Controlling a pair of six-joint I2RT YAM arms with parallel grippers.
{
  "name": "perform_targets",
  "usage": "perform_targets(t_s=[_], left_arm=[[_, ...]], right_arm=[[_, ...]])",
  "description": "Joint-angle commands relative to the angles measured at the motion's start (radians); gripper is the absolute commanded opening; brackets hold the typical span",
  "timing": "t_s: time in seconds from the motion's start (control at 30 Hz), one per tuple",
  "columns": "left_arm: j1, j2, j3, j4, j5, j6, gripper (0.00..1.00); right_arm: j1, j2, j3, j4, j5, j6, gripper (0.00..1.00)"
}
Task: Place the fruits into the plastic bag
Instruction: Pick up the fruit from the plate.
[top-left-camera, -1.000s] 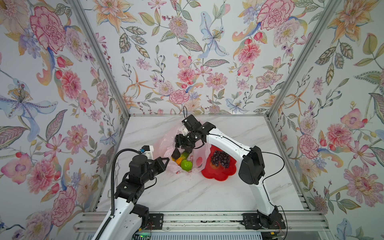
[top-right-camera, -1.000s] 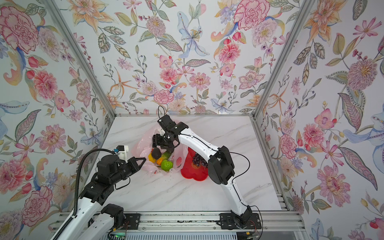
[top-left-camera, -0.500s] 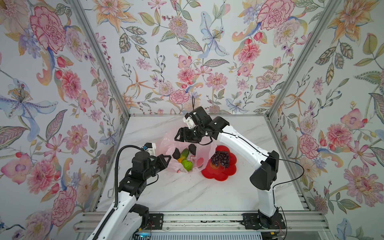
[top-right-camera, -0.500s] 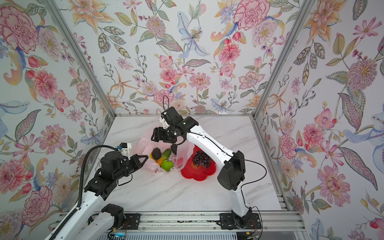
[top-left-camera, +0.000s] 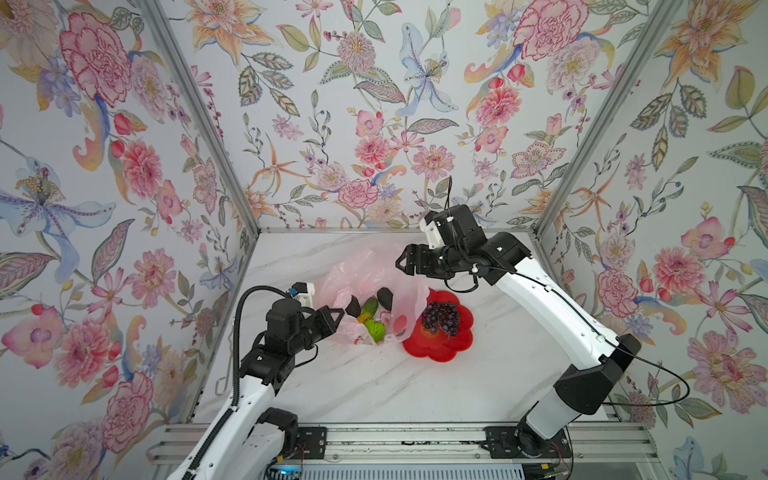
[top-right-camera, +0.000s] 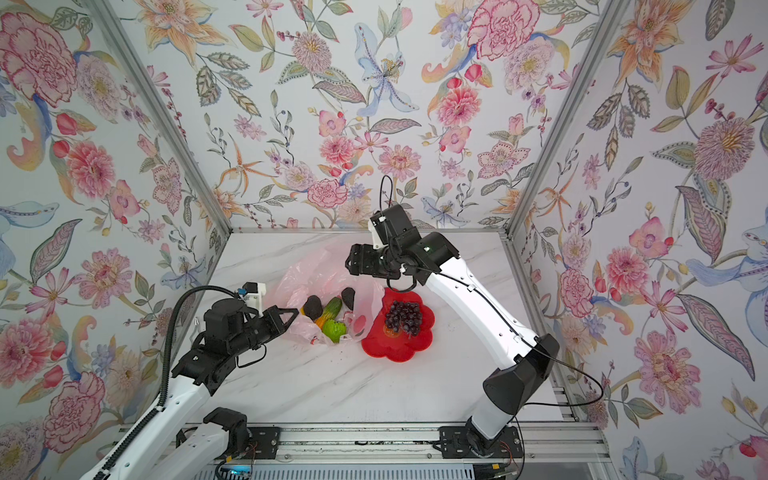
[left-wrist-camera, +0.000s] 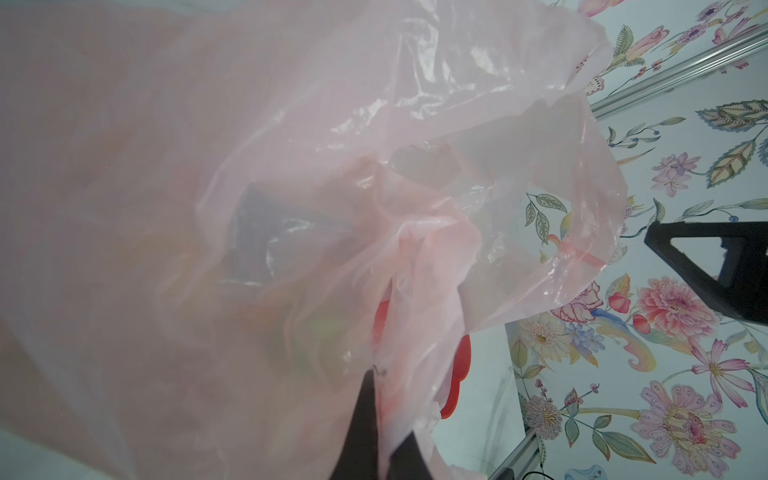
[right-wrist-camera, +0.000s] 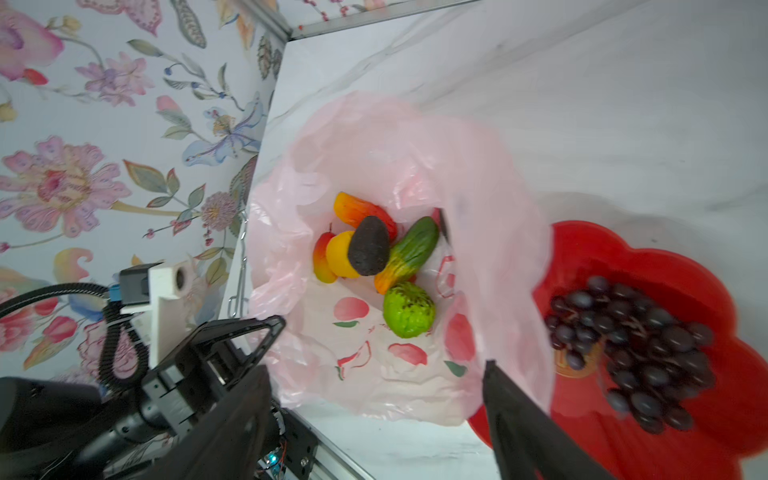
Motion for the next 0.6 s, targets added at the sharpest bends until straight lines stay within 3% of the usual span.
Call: perform_targets(t_s=[0.0, 0.03, 0.57], left_arm=[[0.012, -0.011, 0.020, 0.029, 0.011, 0.007, 0.00], [0.012, -0.012, 0.018, 0.031, 0.010, 0.006, 0.00], [0.012, -0.025, 0.012, 0.048, 0.000, -0.028, 0.00]], right_arm=[[-0.058, -0.075, -0.065, -0.028, 0.055, -0.001, 0.88], [-0.075, -0.089, -0.085, -0.027, 0.055, -0.001, 1.00], [-0.221, -0.218, -0.473, -0.028, -0.008, 0.045, 0.99]])
